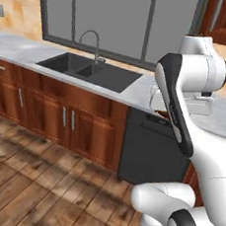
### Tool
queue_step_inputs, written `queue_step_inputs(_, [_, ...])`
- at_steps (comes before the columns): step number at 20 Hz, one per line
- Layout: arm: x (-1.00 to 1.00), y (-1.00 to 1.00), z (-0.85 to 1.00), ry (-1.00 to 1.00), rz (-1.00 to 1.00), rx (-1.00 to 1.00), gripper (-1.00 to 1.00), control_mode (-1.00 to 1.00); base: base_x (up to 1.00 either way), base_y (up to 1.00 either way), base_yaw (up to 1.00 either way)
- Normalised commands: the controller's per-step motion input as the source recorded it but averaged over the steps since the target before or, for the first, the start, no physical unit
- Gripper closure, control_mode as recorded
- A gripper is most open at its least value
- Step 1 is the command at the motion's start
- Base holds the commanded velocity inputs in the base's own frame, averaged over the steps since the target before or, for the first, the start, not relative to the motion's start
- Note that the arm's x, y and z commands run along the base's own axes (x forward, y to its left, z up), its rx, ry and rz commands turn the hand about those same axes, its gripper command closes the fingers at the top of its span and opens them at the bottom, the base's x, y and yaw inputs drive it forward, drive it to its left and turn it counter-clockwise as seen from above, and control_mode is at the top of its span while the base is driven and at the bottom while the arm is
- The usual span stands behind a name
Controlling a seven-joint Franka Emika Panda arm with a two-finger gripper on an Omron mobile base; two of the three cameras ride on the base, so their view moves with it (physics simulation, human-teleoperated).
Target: Retrieve the chicken drumstick from the fridge and place it on the cutting board.
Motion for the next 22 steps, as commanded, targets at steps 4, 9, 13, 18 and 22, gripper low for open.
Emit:
queue_step_inputs(4, [0.0,0.0,0.0,0.0,0.0,0.0,1.0,1.0,0.79,0.91,0.0])
queue_step_inputs(9, [0.0,0.0,0.0,0.0,0.0,0.0,1.0,1.0,0.99,0.89,0.0])
queue_step_inputs(13, [0.0,0.0,0.0,0.0,0.0,0.0,1.0,1.0,0.94,0.89,-0.11])
queue_step_inputs(18, [0.0,0.0,0.0,0.0,0.0,0.0,1.0,1.0,1.0,0.97,-0.18])
queue_step_inputs(22, [0.0,0.0,0.0,0.0,0.0,0.0,1.0,1.0,0.96,1.0,-0.26])
